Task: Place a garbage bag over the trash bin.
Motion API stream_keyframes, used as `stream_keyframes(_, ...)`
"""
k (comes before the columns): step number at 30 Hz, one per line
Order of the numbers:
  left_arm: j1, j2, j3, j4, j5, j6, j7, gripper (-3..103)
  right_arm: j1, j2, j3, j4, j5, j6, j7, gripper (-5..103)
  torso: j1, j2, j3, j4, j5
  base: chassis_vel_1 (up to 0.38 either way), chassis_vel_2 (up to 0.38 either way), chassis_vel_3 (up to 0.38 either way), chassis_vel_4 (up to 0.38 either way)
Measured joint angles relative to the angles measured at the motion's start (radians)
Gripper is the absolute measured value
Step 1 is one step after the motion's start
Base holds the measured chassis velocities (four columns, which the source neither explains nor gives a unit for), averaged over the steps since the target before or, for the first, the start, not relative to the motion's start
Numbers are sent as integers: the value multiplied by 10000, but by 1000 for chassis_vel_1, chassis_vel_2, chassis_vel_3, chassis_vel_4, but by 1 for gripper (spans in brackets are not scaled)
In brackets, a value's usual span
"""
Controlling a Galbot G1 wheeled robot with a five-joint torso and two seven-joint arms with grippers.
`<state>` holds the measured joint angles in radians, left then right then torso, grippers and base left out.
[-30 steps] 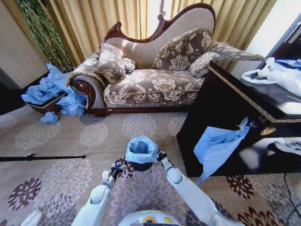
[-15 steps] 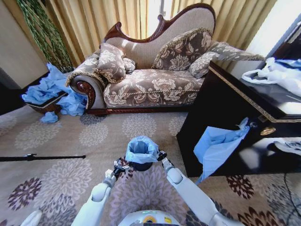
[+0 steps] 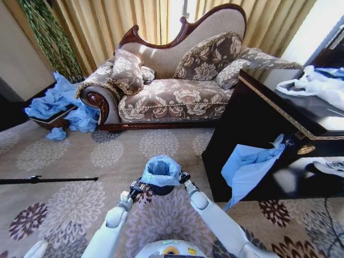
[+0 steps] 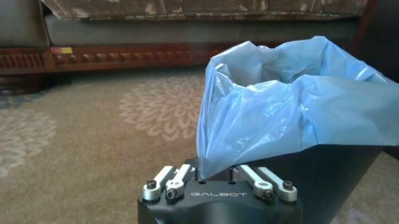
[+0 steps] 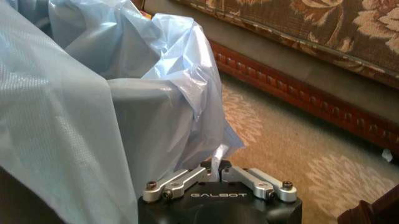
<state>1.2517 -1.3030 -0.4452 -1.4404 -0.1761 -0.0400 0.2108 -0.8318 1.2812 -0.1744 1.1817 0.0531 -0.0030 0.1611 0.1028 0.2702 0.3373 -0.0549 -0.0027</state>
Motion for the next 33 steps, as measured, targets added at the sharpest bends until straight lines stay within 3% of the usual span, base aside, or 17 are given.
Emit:
stream_keyframes(1,-19,-18,10,12,10,0,29,27,0,-12,1,3,3,-2,0,0,0,0,0,0,0,0,0,0,0)
stream_keyframes(4,-87,-39,33,31,31,11,125,11,-1,-56,7,11,16,-14,10,0,0,0,0,0,1,0,0,0,0)
stream_keyframes(8,-177,-47,40,86,34,32,128,1,30,-69,7,12,38,-37,26,0,0,0,0,-1,1,0,0,0,0)
stream_keyframes(18,-514,-93,80,554,-9,195,-254,0,12,33,9,-61,61,-65,52,0,0,0,0,-1,1,0,0,0,0)
stream_keyframes(33,-1111,-246,157,1784,58,-38,-162,0,-143,726,482,-691,-231,22,-87,0,0,0,0,0,0,0,0,0,0)
